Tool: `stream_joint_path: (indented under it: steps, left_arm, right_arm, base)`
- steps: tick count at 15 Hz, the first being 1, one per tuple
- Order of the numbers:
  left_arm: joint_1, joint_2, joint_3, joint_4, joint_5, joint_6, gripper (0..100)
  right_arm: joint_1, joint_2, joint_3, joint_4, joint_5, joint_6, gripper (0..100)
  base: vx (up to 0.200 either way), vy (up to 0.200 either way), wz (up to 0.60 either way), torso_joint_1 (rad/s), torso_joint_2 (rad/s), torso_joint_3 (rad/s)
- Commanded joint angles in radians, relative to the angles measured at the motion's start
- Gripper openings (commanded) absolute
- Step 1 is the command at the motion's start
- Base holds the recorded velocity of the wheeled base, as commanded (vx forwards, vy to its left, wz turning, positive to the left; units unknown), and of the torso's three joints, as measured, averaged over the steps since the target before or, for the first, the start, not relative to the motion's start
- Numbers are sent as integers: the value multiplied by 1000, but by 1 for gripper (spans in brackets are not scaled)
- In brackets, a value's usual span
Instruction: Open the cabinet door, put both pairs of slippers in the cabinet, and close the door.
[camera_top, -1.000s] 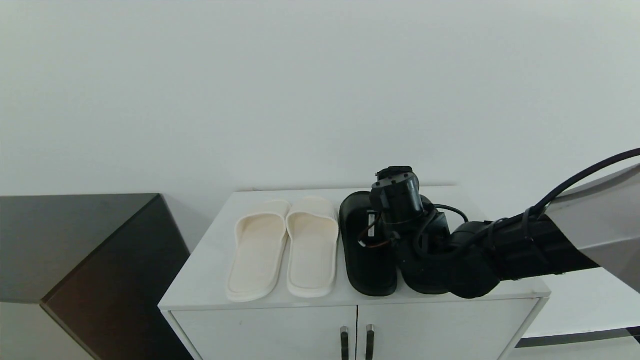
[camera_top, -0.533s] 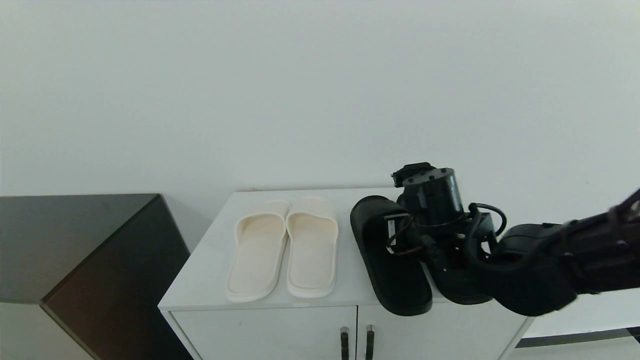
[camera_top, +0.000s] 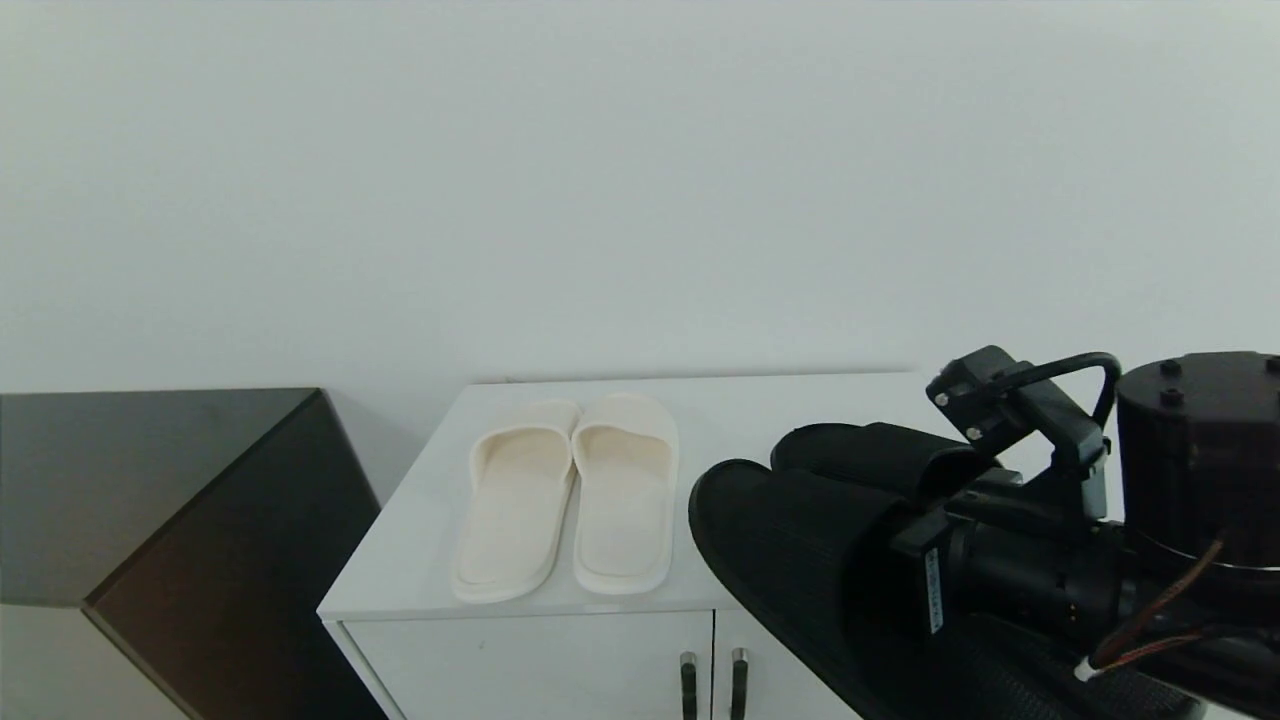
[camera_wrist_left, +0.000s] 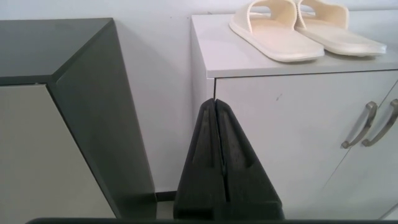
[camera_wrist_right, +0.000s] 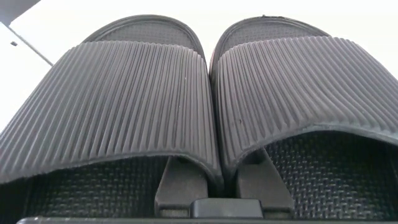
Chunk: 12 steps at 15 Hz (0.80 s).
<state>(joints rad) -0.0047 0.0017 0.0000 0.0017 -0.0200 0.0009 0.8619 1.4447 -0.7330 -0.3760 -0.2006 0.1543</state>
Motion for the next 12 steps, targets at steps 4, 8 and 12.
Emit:
stream_joint_path:
  steps: [4, 8, 12]
  left_arm:
    - [0, 0, 0, 0, -1, -2, 0]
    - [0, 0, 0, 0, -1, -2, 0]
    - [0, 0, 0, 0, -1, -2, 0]
  right_arm:
    - [6, -30, 32, -8, 0, 1, 0]
    - [6, -29, 44, -12, 3, 1, 0]
    - [6, -18, 61, -49, 1, -1, 0]
  base:
    - [-50, 0, 0, 2, 3, -1]
    - [-200, 0, 0, 5, -1, 0]
    - [-200, 0, 0, 0, 0, 2]
